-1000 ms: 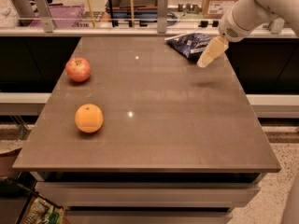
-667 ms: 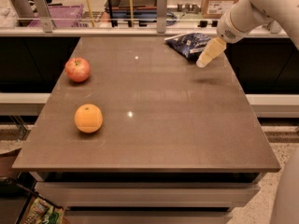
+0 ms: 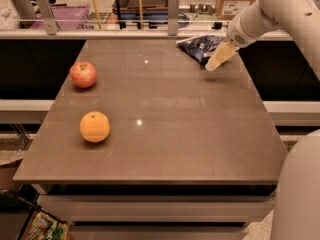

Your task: Move blue chip bag near orange

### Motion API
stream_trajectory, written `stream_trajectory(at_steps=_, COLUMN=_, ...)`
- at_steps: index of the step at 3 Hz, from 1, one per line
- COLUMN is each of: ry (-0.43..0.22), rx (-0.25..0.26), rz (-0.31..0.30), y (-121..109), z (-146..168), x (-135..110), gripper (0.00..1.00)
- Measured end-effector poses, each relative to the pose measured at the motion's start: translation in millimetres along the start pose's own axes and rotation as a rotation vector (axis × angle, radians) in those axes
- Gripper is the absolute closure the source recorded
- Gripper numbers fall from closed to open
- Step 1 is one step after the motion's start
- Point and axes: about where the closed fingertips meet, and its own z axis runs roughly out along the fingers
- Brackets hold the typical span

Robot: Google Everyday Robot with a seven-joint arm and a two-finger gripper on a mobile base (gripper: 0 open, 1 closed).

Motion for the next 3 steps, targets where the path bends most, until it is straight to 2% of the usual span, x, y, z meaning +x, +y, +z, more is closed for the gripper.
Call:
stream_trajectory(at_steps=2, ry=-0.028, rx=0.025, rz=0.053, y=-18, z=35, x=-3, gripper=0.0)
stream_trajectory(at_steps=3, ry=-0.026, rx=0.02, rz=0.053, y=-16, z=38, x=-3, gripper=0.18)
